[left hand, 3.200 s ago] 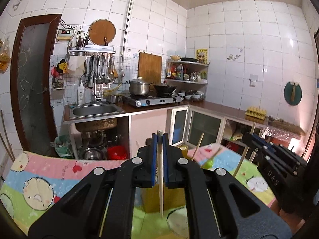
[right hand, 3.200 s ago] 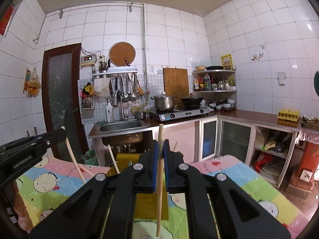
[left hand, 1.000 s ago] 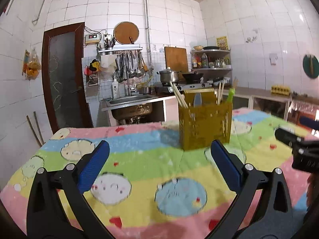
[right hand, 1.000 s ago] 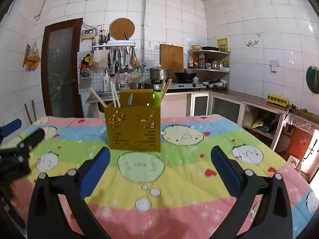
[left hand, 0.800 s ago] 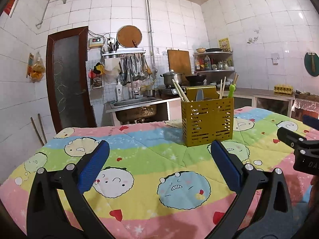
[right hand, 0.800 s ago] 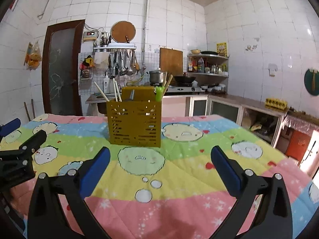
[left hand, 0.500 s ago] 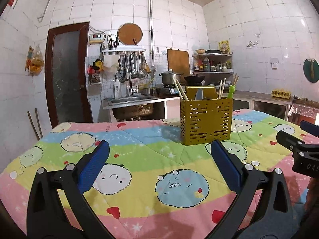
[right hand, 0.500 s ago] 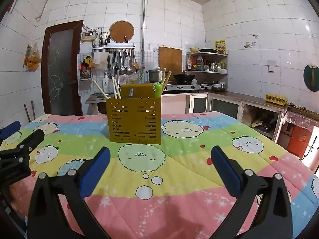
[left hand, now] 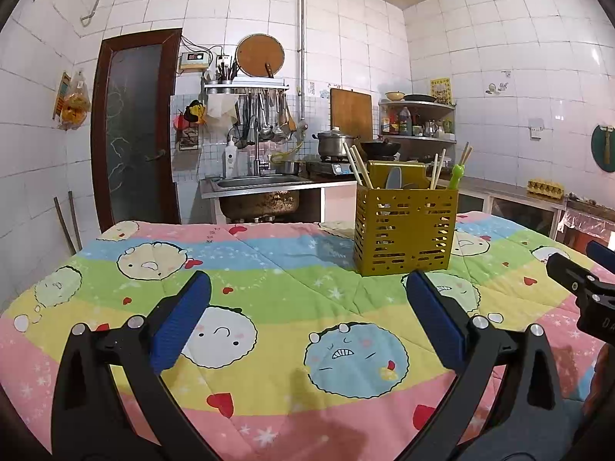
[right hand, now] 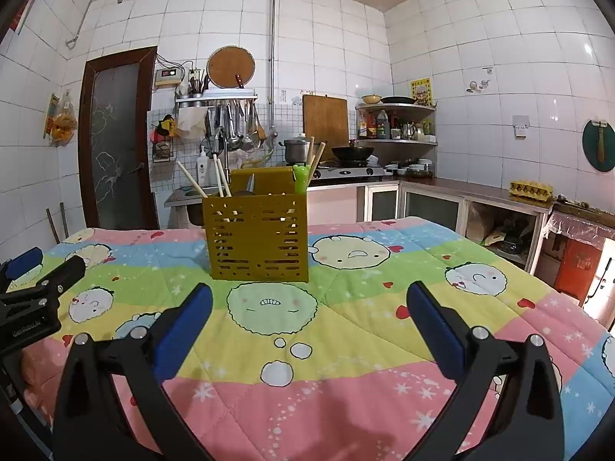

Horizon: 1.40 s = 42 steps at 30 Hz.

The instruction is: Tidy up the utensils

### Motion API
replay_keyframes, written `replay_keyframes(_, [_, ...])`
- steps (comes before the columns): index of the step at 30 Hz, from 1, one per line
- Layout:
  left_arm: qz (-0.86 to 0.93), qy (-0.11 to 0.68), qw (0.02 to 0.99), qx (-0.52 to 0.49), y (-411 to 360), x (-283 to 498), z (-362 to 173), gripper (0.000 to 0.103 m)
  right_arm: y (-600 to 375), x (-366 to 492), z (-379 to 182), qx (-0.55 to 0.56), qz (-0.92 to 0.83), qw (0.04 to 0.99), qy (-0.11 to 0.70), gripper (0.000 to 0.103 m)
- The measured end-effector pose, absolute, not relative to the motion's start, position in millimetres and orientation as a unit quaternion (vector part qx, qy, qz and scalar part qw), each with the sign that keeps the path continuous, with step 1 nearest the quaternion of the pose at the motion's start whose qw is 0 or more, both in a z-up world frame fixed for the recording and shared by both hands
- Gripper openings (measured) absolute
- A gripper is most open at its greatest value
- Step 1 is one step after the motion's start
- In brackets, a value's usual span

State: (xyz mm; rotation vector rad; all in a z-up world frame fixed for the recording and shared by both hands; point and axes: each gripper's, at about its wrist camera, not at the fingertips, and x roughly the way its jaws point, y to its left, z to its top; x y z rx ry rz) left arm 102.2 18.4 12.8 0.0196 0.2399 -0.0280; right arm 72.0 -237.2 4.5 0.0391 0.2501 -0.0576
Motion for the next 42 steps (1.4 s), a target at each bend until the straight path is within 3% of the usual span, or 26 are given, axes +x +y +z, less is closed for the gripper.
replay_keyframes(42, [-0.012,0.122,0.992,0.014,15.7,102.2,10.3,0.098,-239.5,72.2,3.1,0.015,-0.031,0.992,0.123,0.099])
